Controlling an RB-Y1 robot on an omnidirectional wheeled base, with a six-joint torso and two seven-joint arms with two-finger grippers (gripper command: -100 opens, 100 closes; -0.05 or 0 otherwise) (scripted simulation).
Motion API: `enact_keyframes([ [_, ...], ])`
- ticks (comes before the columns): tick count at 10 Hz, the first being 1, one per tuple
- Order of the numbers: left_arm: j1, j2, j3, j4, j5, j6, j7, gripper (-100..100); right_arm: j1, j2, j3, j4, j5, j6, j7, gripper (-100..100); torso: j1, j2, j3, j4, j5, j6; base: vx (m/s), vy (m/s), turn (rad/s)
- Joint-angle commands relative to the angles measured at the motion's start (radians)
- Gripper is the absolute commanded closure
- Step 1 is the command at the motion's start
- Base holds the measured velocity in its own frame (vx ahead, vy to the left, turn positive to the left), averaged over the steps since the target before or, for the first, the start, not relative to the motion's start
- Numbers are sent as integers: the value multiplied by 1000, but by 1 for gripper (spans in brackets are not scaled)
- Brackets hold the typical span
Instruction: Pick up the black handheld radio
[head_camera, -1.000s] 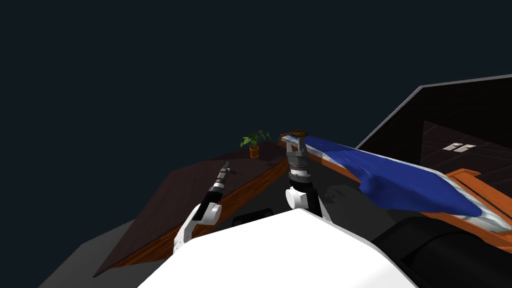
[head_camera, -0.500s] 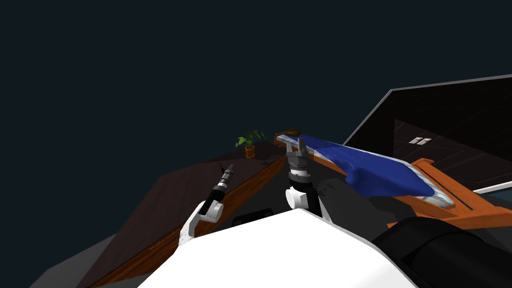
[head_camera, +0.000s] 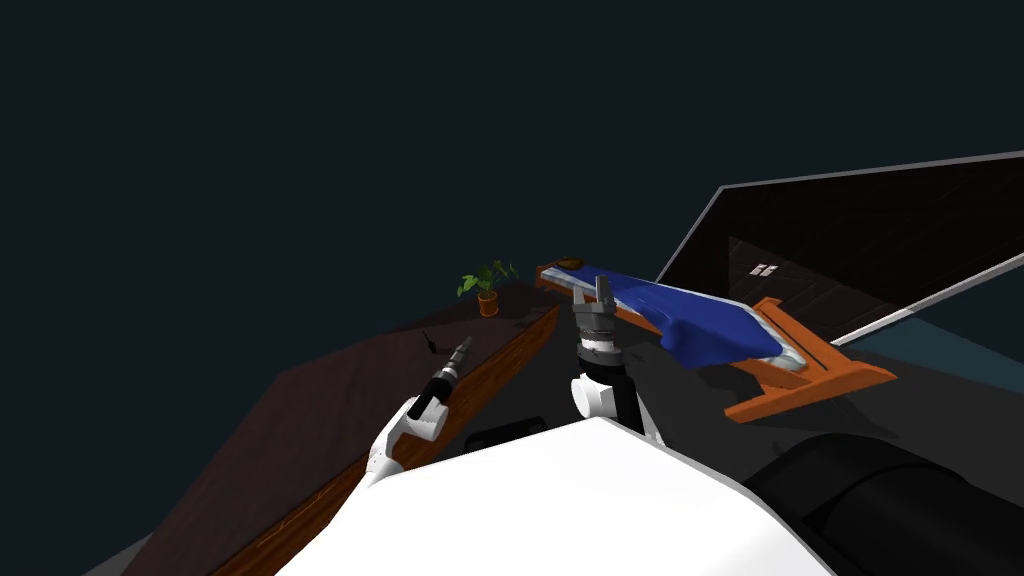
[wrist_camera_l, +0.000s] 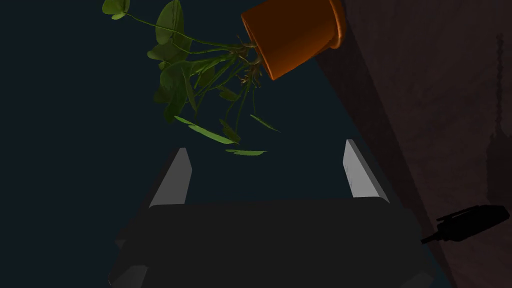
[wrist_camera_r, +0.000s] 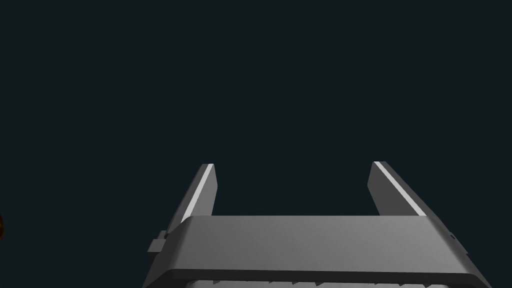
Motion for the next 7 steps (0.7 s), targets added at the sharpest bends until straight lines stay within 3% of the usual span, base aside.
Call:
enact_keyframes([
  [1, -11, 10, -11, 39, 0, 21, -2, -100, 0, 0, 0, 0, 0, 0, 0, 0, 0, 0, 0, 0, 0, 0, -13, -7, -68],
  [7, -83, 71, -47, 179, -3, 108, 10, -100, 0, 0, 0, 0, 0, 0, 0, 0, 2, -1, -1, 0, 0, 0, -1, 5, -121],
])
